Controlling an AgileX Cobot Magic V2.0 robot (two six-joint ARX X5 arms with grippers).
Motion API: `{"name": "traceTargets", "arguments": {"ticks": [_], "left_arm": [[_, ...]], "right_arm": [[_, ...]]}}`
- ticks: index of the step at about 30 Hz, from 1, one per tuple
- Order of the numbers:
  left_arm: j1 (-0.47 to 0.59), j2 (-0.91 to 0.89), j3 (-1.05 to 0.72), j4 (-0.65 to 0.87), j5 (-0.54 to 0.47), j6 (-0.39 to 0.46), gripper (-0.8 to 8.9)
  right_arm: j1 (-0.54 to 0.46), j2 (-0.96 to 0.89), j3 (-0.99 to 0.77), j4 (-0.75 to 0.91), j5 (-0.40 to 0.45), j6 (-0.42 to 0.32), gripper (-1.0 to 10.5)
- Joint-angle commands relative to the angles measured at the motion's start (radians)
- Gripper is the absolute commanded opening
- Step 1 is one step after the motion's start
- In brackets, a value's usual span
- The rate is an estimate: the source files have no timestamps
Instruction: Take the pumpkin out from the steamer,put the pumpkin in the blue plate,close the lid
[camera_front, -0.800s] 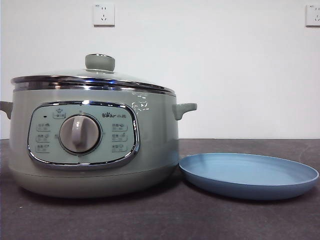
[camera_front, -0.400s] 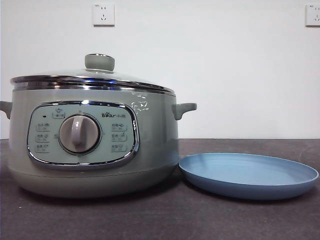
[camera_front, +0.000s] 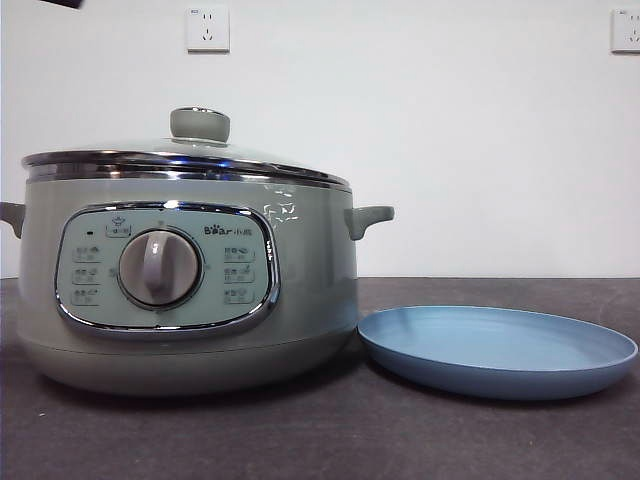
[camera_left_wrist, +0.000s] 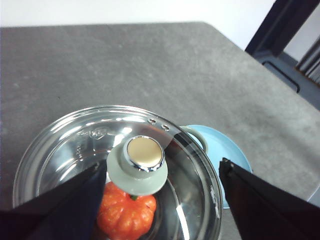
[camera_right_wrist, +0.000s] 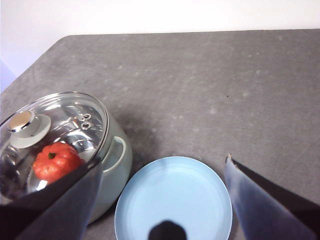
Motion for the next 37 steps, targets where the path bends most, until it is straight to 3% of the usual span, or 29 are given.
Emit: {"name": "traceTargets", "arguments": {"ticks": [1, 11, 28, 30, 34, 37], "left_arm": [[-0.053, 0.057, 0.032, -0.008, -0.051, 0.021, 3.77], [-0.212, 0.252, 0.106, 0.007, -0.276, 0.085, 3.77], [-0.278, 0.41, 0.108, 0.068, -0.398, 0.144, 3.71], [-0.278, 0.41, 0.108, 0.066, -0.415, 0.154, 2.91], [-0.278, 0.41, 0.108, 0.065, -0.41, 0.186, -0.03], [-0.278, 0.41, 0.108, 0.067, -0.41, 0.188, -0.09]], "right_arm": [[0.008, 0.001, 0.002, 0.003, -0.003, 0.009, 4.1], [0.013, 0.001, 0.002, -0.04, -0.002, 0.009, 4.1], [0.013, 0.001, 0.002, -0.043, -0.001, 0.008, 4.1], [0.013, 0.001, 0.002, -0.044, -0.001, 0.009, 4.1], [0.013, 0.001, 0.002, -0.044, -0.001, 0.008, 4.1], [0.013, 0.001, 0.002, -0.044, -0.001, 0.008, 4.1]]}}
